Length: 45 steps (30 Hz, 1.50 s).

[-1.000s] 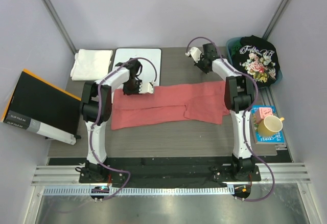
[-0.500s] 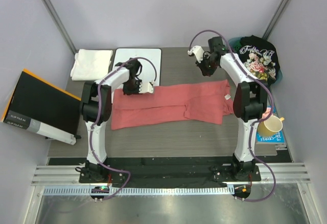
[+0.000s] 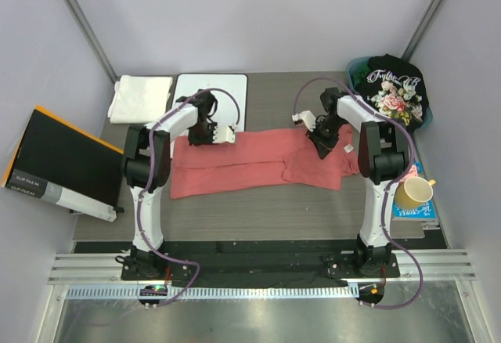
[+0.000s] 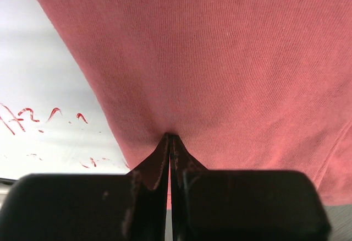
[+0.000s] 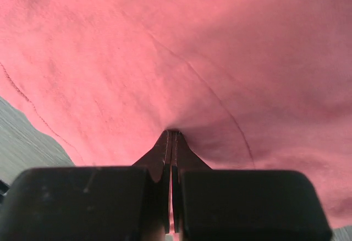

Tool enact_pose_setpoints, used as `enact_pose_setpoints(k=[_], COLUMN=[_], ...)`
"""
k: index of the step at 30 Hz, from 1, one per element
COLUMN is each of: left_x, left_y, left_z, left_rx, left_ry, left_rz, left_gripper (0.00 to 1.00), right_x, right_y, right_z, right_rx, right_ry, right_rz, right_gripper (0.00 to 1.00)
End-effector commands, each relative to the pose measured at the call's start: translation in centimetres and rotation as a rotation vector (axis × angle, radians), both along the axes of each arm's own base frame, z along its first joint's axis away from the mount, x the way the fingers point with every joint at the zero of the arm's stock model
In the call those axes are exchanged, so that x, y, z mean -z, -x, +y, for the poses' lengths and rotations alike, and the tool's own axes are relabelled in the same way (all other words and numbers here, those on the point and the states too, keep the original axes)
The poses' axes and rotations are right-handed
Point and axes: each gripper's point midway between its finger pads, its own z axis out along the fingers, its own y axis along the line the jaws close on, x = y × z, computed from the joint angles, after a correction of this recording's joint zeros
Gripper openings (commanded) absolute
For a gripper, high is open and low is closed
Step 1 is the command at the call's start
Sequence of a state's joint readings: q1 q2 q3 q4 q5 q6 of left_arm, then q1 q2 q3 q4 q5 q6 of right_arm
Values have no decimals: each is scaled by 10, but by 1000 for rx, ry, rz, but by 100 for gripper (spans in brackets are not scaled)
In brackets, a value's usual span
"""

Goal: Fold and stack the t-shirts
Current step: Rotate the tshirt 45 degrees

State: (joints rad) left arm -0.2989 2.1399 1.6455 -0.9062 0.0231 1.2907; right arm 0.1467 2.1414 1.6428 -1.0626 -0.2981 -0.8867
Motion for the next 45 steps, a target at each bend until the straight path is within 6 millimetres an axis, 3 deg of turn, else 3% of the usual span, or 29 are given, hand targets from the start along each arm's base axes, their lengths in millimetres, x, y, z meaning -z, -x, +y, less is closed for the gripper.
enact_pose_setpoints(k=[1, 6, 10, 12, 13, 14, 15, 16, 17, 18, 20, 22, 27, 29, 32, 33, 34, 35, 36, 37, 38, 39, 40, 41, 42, 43, 44, 45], left_x=[16, 38, 36, 32, 30, 24, 22, 18, 16, 11, 11, 10, 10, 12, 11, 10, 5, 0, -5, -13, -27, -36, -49, -67, -77, -91, -101, -120], left_y=[11, 24, 28, 33, 37, 46, 52, 62, 69, 74, 89, 101, 134, 147, 154, 153, 147, 143, 139, 128, 119, 112, 98, 90, 87, 80, 77, 73], left_z=[-6, -5, -10, -14, -15, -17, -19, -22, -27, -31, -40, -50, -92, -108, -124, -126, -131, -133, -133, -134, -135, -136, -134, -134, -132, -129, -127, -126], left_rx=[11, 33, 40, 63, 72, 87, 99, 127, 153, 176, 240, 282, 379, 419, 447, 442, 435, 416, 390, 362, 338, 302, 264, 238, 211, 171, 151, 136], left_ry=[12, -26, -14, 0, 7, 10, 15, 22, 23, 25, 18, 17, 25, 41, 64, 68, 84, 91, 100, 122, 147, 167, 194, 224, 242, 281, 310, 348], left_rz=[15, 43, 61, 83, 100, 136, 154, 191, 209, 213, 250, 279, 364, 384, 368, 360, 325, 304, 287, 246, 197, 165, 115, 67, 53, 32, 13, -37], left_gripper=[0, 0, 0, 0, 0, 0, 0, 0, 0, 0, 0, 0, 0, 0, 0, 0, 0, 0, 0, 0, 1, 4, 10, 22, 23, 24, 31, 38], right_x=[-5, 21, 36, 25, 37, 35, 21, 34, 35, 20, 29, 26, 31, 20, 3, -13, -22, -16, -47, -54, -47, -56, -93, -87, -95, -130, -121, -131], right_y=[-47, -79, -111, -144, -151, -167, -189, -197, -208, -228, -245, -261, -280, -292, -300, -302, -301, -294, -292, -288, -275, -271, -266, -254, -247, -238, -222, -212], right_z=[-20, -29, -26, -23, -23, -20, -16, -12, -9, -1, 8, 17, 44, 51, 57, 57, 58, 55, 54, 55, 52, 53, 54, 55, 55, 53, 52, 55], right_rx=[41, 71, 118, 151, 160, 166, 180, 177, 179, 176, 161, 134, 120, 159, 218, 237, 248, 253, 264, 265, 260, 269, 272, 258, 248, 244, 226, 203], right_ry=[73, 134, 141, 152, 164, 174, 166, 172, 175, 168, 157, 174, 150, 142, 128, 120, 112, 119, 101, 87, 78, 63, 33, 29, 21, 1, 7, -21], right_rz=[-138, -189, -235, -325, -326, -374, -438, -444, -473, -541, -591, -671, -780, -850, -910, -933, -942, -918, -951, -952, -918, -925, -973, -945, -945, -984, -950, -947], right_gripper=[1, 1, 1, 1, 1, 1, 1, 1, 1, 1, 1, 1, 1, 1, 1, 4, 15, 21, 28, 42, 49, 57, 68, 71, 73, 75, 77, 79])
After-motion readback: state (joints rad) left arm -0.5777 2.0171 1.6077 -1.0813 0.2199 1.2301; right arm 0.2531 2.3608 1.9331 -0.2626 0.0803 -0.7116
